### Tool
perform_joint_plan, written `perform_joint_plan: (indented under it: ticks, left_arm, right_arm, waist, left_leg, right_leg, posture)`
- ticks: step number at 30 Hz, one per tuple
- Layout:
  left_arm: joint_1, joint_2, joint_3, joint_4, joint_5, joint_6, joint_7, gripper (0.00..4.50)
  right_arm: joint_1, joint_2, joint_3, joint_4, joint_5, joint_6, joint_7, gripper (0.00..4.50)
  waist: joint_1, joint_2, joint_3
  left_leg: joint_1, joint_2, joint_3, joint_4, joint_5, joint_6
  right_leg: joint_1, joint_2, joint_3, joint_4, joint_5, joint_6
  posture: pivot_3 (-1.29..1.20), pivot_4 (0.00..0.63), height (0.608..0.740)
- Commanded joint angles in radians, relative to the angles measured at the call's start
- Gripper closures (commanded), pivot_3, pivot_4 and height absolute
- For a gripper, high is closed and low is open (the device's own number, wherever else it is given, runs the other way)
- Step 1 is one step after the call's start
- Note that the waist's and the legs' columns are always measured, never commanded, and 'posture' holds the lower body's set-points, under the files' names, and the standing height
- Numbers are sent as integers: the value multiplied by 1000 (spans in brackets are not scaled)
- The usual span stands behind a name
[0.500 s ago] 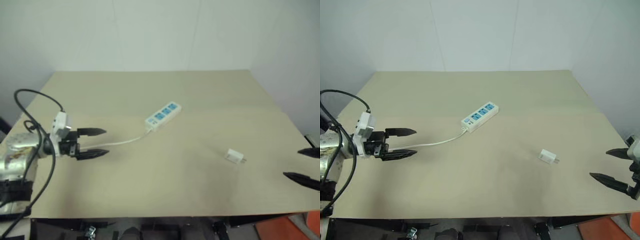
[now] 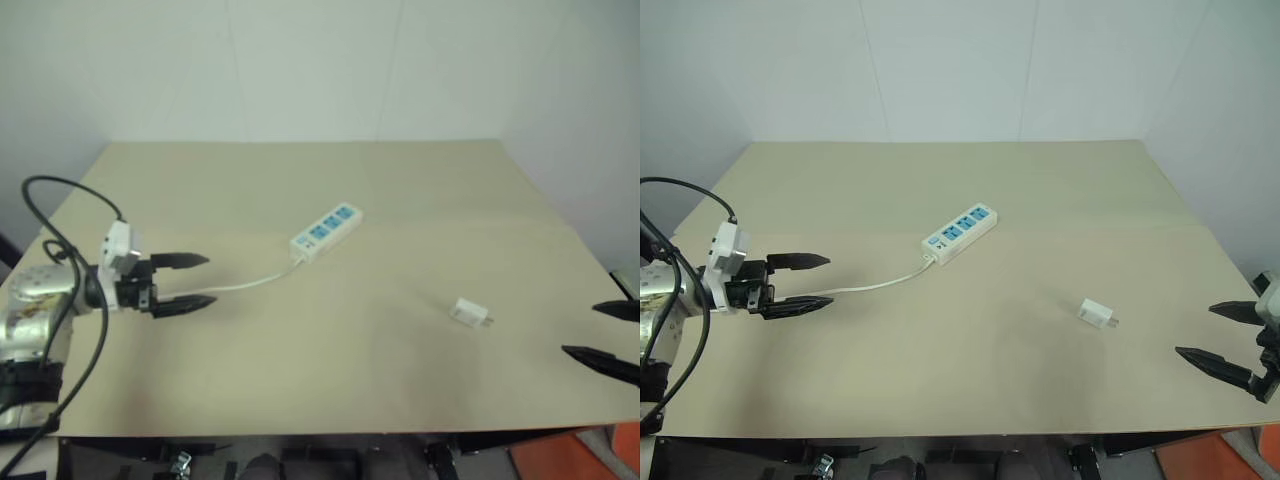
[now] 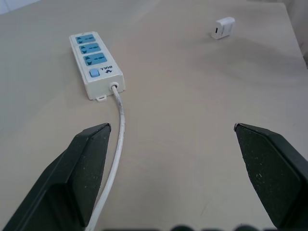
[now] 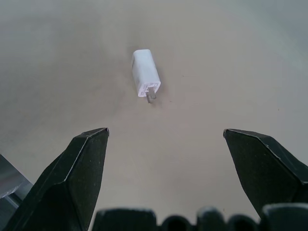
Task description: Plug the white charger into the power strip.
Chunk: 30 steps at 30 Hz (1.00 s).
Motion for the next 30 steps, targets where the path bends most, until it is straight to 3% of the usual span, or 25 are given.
perform_joint_plan:
  ticks: [1,5,10,23,30]
  left_arm:
    - [-30,8,9,-25,-7,34,24,16]
    - [-53,-22,-23,23,46,-8,64,16]
    - [-128,-141,-71,83,147,-28,257,16]
    - [-333,-445,-226,366,338,22,558,16]
    - [-419,-543,-301,547,465,-146,644,16]
  right_arm:
    - [7,7,-27,-15,16,1,-5,0]
    - [6,15,-15,-20,12,-2,-22,0]
    - [-97,46,59,-63,72,50,-124,0]
    - [-330,213,465,-245,46,86,-474,0]
    - [-334,238,529,-282,34,100,-547,0]
  waist:
    - [0,0,0]
    - [2,0,0]
    - [5,0,0]
    - [12,-1,0]
    - [27,-1,0]
  left_leg:
    - [0,0,0,0,0,0]
    - [0,0,0,0,0,0]
    - [1,0,0,1,0,0]
    - [-4,-1,-2,3,0,0]
    - [-5,-2,-2,4,0,0]
  right_leg:
    - [0,0,0,0,0,0]
    - [0,0,0,0,0,0]
    - [1,0,0,1,0,0]
    - [-3,0,0,1,0,0]
    - [-3,0,-1,1,0,0]
  posture:
    - [0,150,740]
    - [0,150,740]
    - [0,150,740]
    - [0,150,740]
    - [0,150,740]
